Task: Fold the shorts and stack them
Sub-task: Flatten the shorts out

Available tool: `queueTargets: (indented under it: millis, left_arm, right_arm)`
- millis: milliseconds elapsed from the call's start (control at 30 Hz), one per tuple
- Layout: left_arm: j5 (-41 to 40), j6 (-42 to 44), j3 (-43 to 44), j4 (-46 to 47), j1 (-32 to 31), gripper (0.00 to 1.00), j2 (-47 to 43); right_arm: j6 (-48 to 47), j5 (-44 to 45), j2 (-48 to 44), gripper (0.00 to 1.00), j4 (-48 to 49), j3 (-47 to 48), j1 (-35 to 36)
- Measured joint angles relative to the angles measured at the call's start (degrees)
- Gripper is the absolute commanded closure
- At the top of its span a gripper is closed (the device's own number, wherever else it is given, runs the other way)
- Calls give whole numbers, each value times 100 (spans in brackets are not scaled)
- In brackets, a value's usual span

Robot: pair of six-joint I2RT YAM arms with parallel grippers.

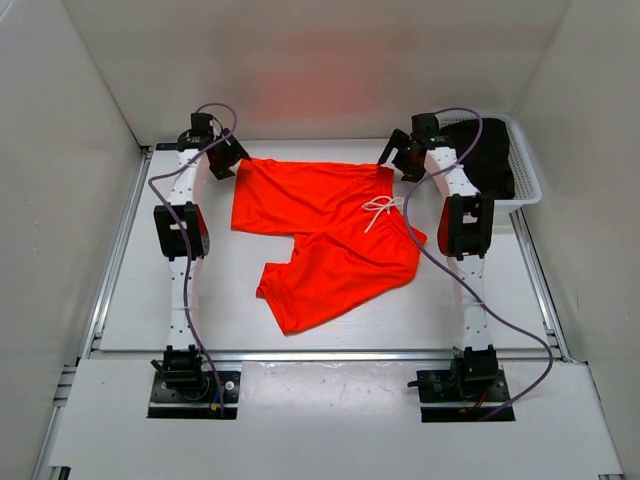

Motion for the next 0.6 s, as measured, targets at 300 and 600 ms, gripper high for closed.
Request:
queueTargets:
  millis: [300,600]
  left_arm:
    - [-564,417,-1976,-4,101,0,-2441]
    - [-673,627,-5884,234,-446,30,-6679]
  right_arm:
    - [4,-302,-1248,6,173,-461,94]
    - [-74,-50,-5189,85,817,-3943,664]
